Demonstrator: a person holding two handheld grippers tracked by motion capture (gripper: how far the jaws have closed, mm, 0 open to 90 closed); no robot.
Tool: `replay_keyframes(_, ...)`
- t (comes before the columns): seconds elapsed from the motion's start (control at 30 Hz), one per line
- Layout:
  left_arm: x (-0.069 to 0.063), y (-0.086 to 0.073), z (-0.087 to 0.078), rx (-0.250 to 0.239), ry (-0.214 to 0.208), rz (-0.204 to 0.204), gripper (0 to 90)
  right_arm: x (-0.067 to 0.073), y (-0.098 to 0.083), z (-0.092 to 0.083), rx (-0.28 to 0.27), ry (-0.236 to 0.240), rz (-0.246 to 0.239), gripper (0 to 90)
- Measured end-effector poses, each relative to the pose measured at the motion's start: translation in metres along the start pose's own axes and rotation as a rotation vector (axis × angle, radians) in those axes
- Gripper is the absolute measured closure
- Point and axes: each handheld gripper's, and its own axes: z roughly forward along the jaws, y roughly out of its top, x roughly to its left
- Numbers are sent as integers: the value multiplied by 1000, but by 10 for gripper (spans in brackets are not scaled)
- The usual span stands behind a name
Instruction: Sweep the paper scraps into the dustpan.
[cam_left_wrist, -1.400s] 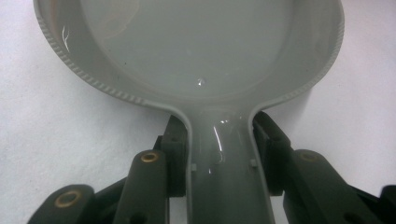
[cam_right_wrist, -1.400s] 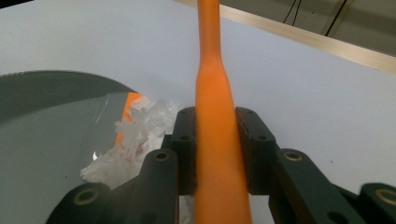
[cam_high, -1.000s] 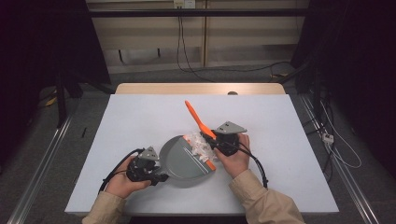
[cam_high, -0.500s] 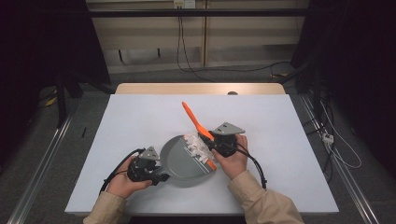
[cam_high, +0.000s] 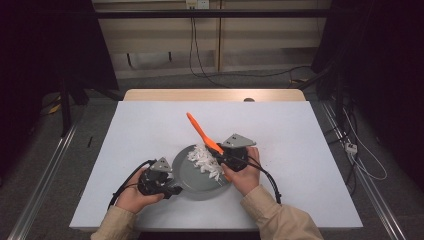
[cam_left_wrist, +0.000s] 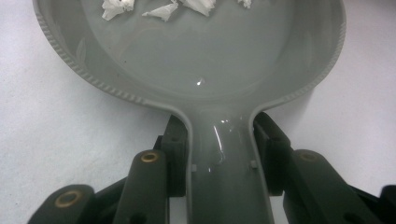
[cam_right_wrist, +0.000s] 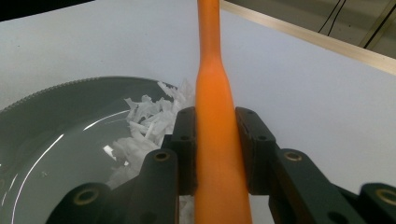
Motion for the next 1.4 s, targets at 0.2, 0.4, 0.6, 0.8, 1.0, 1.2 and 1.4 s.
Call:
replay_keyframes(0.2,0,0,1,2,-3,4,633,3,1,0,-3,3,-9,716)
replay_keyframes(0.4,0,-1,1,4,2,2,633,5,3,-3,-18,26,-3,716)
replay_keyframes(0.6,1,-1,2,12,1,10,633,11,6,-4,-22,83,9,716)
replay_keyframes(0.8,2,-2,2,7,1,7,633,13,9,-7,-32,96,8,717)
replay_keyframes(1.0,3,-2,1,6,9,6,633,7,13,-12,-49,94,17,717)
replay_keyframes(1.2,3,-3,1,-2,11,-3,633,-5,15,-18,-77,67,51,717)
replay_keyframes(1.4,3,-3,1,-2,11,-4,633,-12,14,-19,-80,43,63,717)
